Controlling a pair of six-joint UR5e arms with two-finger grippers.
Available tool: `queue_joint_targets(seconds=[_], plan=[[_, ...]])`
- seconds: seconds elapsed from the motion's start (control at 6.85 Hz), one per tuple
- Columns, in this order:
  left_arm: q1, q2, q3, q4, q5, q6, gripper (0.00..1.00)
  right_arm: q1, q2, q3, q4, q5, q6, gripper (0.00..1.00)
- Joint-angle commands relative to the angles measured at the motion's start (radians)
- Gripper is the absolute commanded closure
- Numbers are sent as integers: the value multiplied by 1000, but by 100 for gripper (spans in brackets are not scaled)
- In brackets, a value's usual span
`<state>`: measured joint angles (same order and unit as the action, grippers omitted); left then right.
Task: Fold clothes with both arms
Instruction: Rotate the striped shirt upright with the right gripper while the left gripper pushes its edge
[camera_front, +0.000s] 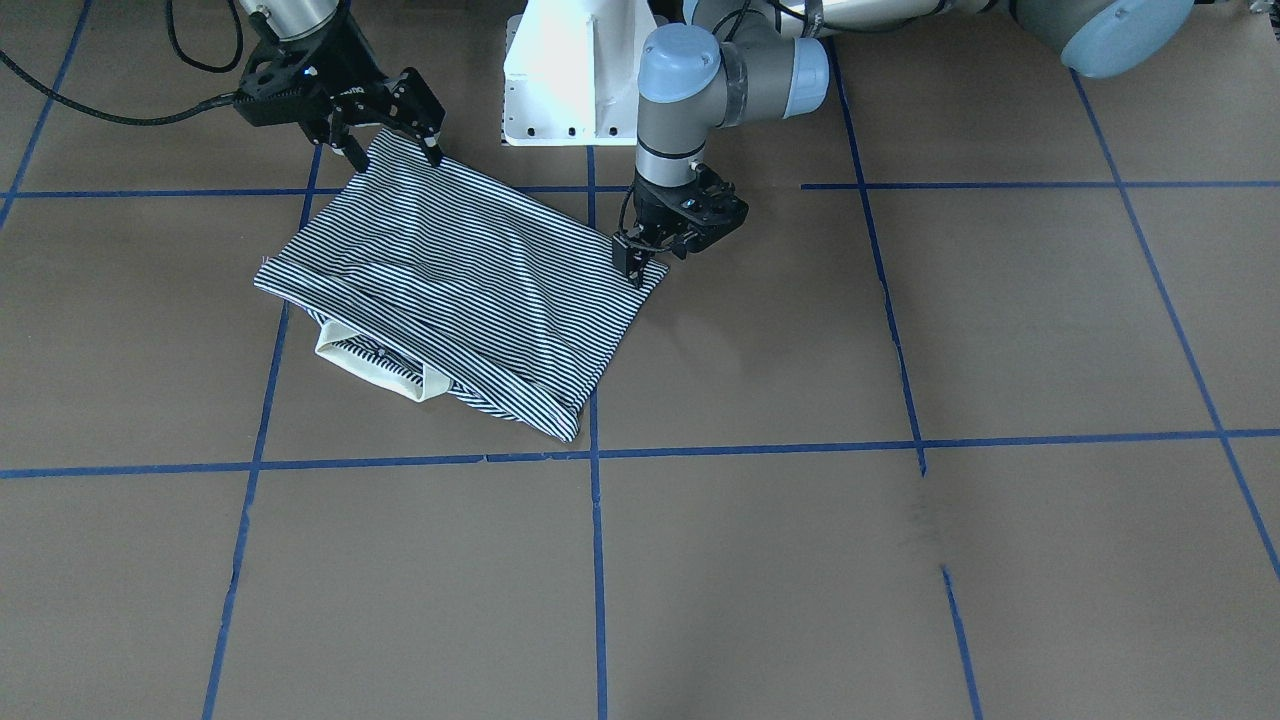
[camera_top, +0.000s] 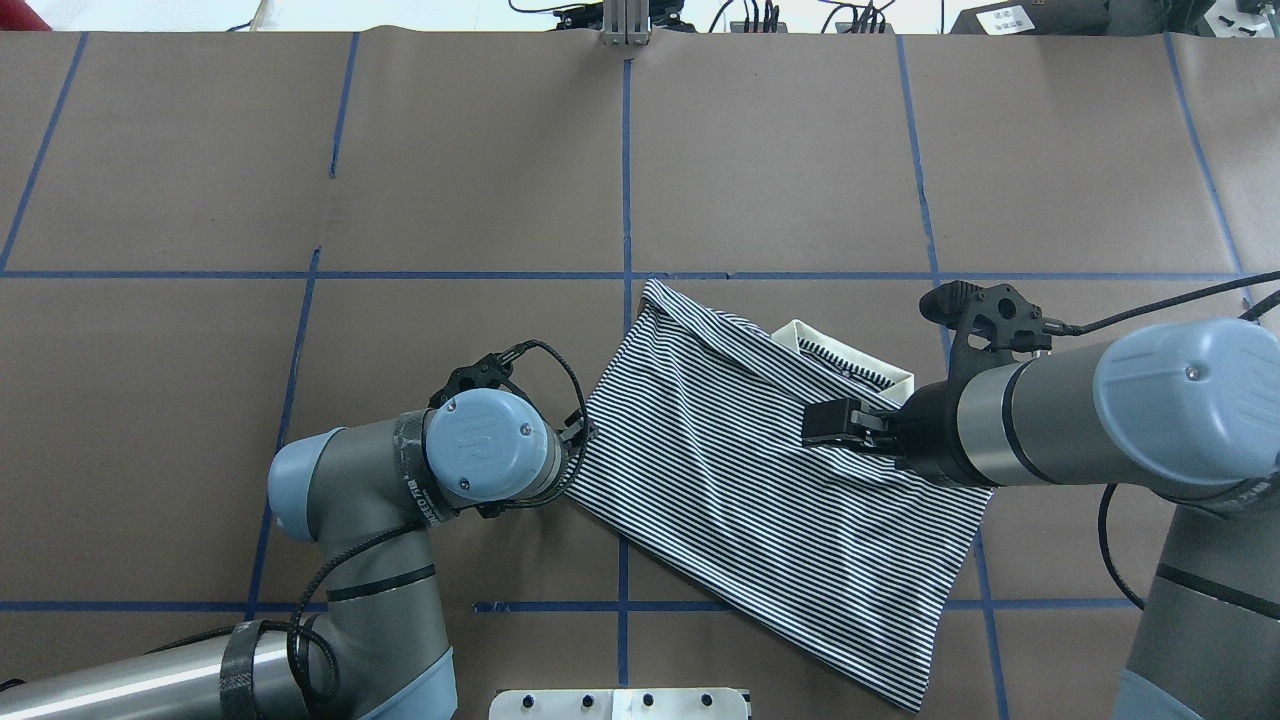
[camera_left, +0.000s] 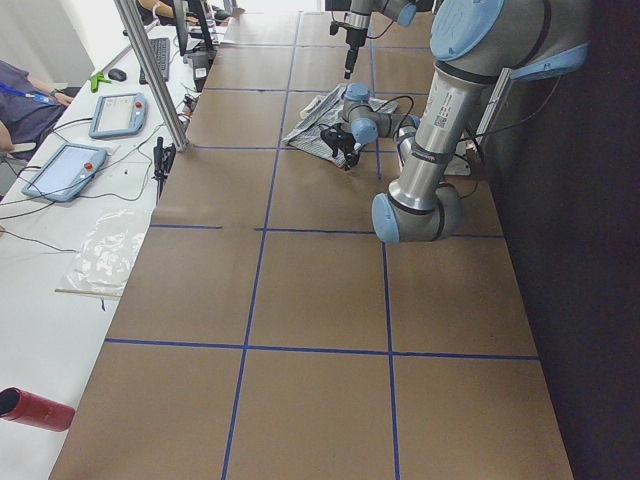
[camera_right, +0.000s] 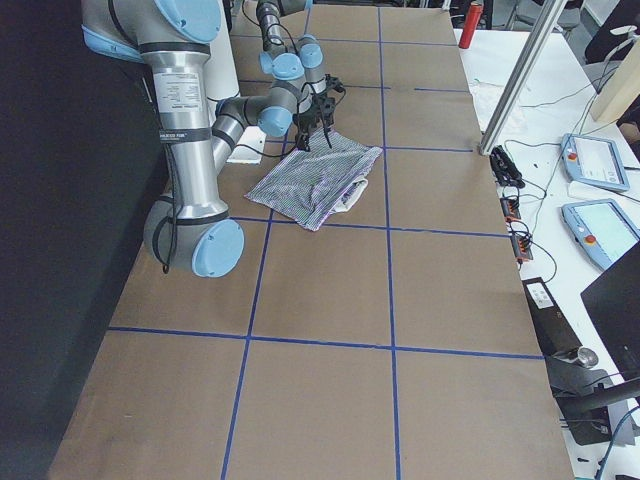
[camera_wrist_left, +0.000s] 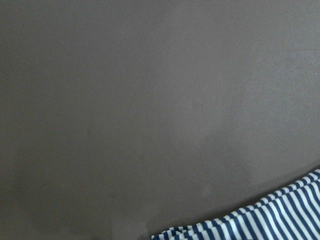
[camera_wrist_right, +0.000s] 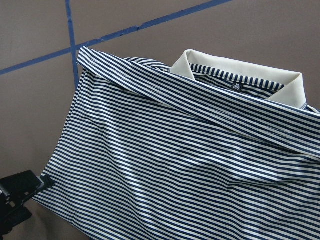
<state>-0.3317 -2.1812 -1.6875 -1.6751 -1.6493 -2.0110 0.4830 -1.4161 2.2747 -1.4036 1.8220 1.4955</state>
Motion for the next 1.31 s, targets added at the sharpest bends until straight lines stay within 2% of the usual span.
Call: queue_joint_targets(seconds=[0.0,0.15,0.58,1.02,1.17], plan=[[2,-6,0,-2,0,0,71,9,0,3,0,3,3,0],[0,-6,0,-2,2,0,100,14,18,2,0,3,3,0],[-3,-6,-15,0,0,9,100,19,23,0,-2,0,5,0],[-148,-2,6,2,2,110,100,22,25,0,-2,2,5,0],[-194,-8,56,-11,20,156,100,22,25,0,-2,2,5,0]])
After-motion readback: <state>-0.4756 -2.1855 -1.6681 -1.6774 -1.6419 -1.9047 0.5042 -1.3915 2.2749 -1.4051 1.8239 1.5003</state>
